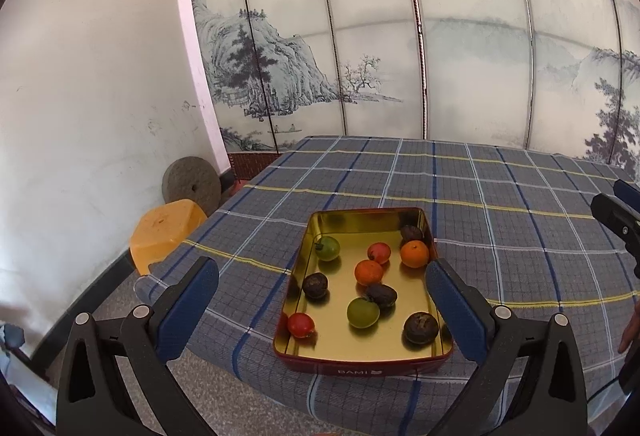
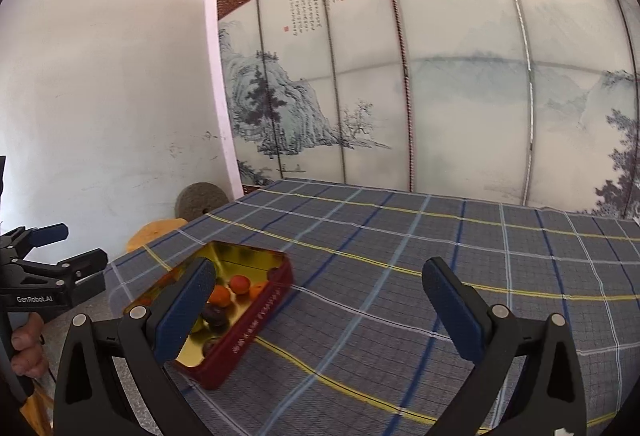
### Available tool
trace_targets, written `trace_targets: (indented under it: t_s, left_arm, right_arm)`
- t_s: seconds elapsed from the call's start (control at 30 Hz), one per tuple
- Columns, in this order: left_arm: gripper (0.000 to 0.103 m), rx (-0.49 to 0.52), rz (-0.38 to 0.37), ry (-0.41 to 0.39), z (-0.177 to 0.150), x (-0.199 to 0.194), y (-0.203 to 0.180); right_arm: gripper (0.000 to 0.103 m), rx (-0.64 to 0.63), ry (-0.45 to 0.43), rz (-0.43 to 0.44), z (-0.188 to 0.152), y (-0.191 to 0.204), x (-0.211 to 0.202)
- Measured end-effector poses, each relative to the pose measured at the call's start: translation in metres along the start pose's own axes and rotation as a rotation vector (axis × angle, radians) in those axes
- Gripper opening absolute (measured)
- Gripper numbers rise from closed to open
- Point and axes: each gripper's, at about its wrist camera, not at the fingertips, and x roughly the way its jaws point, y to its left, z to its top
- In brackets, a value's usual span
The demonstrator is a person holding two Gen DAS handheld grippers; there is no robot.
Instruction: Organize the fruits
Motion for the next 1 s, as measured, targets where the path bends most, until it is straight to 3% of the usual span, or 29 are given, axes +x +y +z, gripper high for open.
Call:
trace_targets:
  t_s: [0.37,0.7,0.9,1.0]
  left_arm:
    - [0.103,0.043,-0.002,0.047,0.003,0.026,-0.020]
    - [0.103,0.085,-0.023,0.064,0.013,0.042,-0.037]
    - [0.103,0.092,-0.004,0.063,0.017,0.045,-0.044]
    - [0.103,0.093,0.003,0.073,0.020,0.045,-0.045]
  right_arm:
    - [0.103,0.036,0.093,-0.125,-0.019,-0.072,0.027]
    - [0.103,0.066,0.382,-0.330,-0.054,-0.203,0.084]
    - [0.103,0.114,0.560,-0.380,-0.066,-0.259,0.114]
    - [0.103,0.127,0.596,-0.375,-0.073,-0.274,0.121]
